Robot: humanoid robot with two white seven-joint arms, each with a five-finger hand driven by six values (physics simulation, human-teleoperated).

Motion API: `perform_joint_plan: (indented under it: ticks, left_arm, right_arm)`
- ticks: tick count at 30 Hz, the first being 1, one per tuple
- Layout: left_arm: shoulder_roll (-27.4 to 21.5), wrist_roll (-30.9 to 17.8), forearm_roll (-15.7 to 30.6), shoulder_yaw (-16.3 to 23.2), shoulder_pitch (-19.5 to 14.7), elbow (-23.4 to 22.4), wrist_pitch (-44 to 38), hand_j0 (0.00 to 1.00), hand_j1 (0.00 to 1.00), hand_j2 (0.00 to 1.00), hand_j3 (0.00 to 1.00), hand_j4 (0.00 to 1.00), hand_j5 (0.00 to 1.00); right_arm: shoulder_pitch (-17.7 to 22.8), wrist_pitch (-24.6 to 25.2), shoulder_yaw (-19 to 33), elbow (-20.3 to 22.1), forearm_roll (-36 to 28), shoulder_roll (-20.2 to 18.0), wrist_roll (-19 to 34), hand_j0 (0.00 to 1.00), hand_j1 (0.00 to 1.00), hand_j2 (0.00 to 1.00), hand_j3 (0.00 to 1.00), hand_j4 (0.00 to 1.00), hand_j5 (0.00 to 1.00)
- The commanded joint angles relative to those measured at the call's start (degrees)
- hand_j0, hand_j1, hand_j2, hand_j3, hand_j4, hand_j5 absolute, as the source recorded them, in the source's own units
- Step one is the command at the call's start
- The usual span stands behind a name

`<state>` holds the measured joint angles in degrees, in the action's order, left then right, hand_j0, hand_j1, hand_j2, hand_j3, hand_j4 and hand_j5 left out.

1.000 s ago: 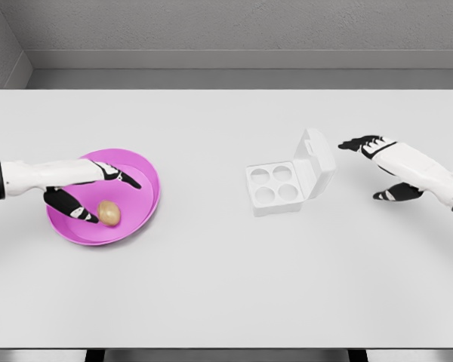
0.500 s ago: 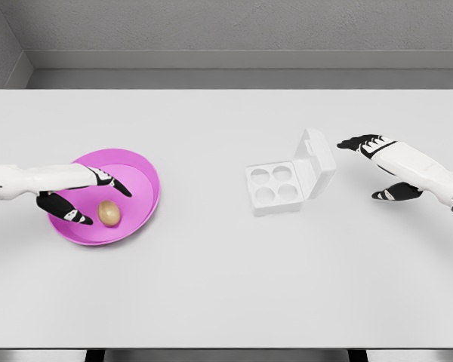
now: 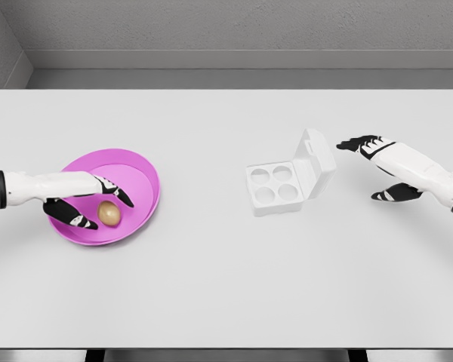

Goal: Pack egg into the box and close the box lid

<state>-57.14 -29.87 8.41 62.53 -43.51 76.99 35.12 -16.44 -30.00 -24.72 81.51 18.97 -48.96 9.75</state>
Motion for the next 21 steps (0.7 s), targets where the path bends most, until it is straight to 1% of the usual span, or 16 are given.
perform_joint_plan:
  ticks: [1,12,13,15,21]
  left_arm:
    - [0.3,0.0,0.4,0.1,0.0,0.0,-0.1,0.76,0.76,0.76,0.76,0.76,0.76]
    - [0.7,0.0,-0.1,0.4,-0.1,-0.6,-0.1,0.76,0.76,0.76,0.76,0.76,0.76]
    - [0.7,0.0,-0.1,0.4,-0.1,-0.6,-0.1,0.73,0.73,0.73,0.73,0.73,0.73]
    - [0.7,0.0,-0.1,0.4,-0.1,-0.6,-0.1,0.72,0.72,0.72,0.72,0.72,0.72]
    - [0.9,0.0,-0.1,0.6,0.0,-0.6,-0.1,0.72,0.72,0.72,0.72,0.72,0.72]
  right_arm:
    - [0.0,0.0,0.1,0.0,-0.3,-0.1,0.0,1.00,1.00,1.00,1.00,1.00,1.00]
    - [-0.3,0.0,0.1,-0.2,-0.3,0.0,0.0,1.00,1.00,1.00,1.00,1.00,1.00]
    - [-0.3,0.0,0.0,-0.2,-0.3,0.0,0.0,1.00,1.00,1.00,1.00,1.00,1.00]
    - [-0.3,0.0,0.0,-0.2,-0.3,0.0,0.0,1.00,1.00,1.00,1.00,1.00,1.00]
    - [-0.3,0.0,0.1,-0.4,-0.3,0.1,0.0,1.00,1.00,1.00,1.00,1.00,1.00]
